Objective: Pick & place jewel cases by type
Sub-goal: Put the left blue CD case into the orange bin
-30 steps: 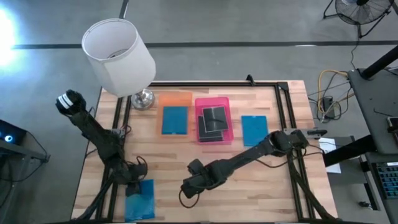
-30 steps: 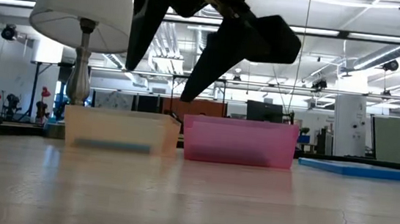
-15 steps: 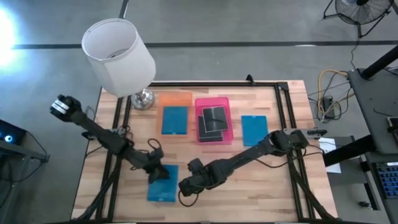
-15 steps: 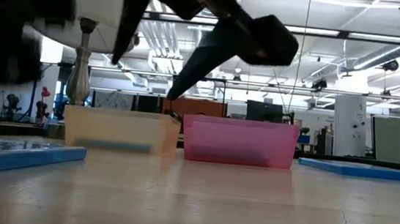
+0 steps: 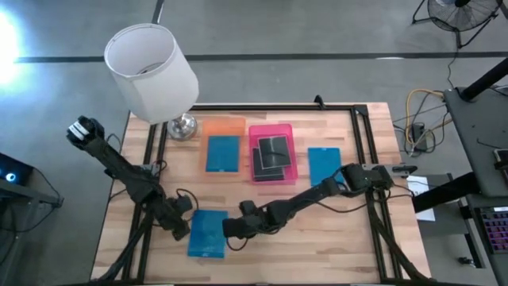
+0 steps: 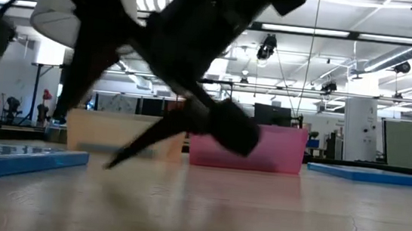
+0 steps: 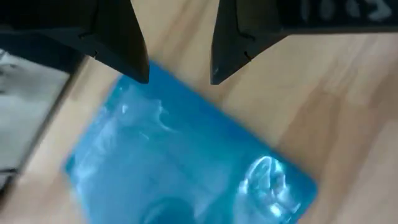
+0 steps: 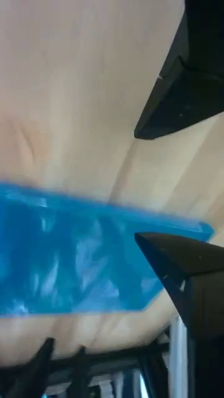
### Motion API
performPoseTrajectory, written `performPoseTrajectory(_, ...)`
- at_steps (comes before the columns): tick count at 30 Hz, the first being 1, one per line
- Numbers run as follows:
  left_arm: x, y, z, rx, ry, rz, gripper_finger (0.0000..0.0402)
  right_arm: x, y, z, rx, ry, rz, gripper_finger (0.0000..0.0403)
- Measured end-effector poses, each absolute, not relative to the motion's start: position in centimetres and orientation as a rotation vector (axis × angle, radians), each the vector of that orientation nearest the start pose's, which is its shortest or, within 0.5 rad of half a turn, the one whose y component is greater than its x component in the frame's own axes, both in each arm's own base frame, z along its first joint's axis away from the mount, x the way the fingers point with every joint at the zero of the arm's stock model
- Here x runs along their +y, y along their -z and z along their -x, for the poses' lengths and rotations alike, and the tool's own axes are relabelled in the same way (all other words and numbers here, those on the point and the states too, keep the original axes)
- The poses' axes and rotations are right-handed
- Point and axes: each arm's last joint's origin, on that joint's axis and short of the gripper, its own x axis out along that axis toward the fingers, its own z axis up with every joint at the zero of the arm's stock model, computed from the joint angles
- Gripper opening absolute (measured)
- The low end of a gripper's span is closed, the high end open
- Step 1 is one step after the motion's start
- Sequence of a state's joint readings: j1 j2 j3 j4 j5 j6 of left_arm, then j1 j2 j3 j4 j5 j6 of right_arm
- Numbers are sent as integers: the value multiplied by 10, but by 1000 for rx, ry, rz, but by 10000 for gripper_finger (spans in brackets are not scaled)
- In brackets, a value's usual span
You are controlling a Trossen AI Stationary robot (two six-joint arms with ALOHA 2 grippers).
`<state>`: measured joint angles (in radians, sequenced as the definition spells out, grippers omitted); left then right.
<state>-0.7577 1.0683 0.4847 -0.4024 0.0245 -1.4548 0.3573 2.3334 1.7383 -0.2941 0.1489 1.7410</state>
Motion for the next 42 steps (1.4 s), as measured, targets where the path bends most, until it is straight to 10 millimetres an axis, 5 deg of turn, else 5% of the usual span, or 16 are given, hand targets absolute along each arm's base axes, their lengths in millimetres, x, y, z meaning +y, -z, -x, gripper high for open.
performPoseTrajectory(7,-122,-125,-113,1228,-126,1033,154,172,-124,-471,828,604,-1418,278)
performPoseTrajectory(14,-111,-98,-114,1055,-91,1240,154,169,-104,-499,850,512,-1488,286)
performPoseTrajectory(22,-117,-95,-122,1069,-73,1169,154,160,-93,-539,806,263,-1459,285)
performPoseTrajectory(29,-118,-98,-122,1049,-41,1157,154,159,-116,-555,716,140,-1306,267)
performPoseTrajectory(33,-121,-106,-126,1005,2,1146,154,150,-115,-552,758,262,-1265,231)
performPoseTrajectory(37,-125,-117,-128,891,44,1060,154,149,-119,-543,808,325,-1220,149)
performPoseTrajectory(42,-130,-142,-124,754,100,1084,154,140,-160,-529,786,414,-1140,26)
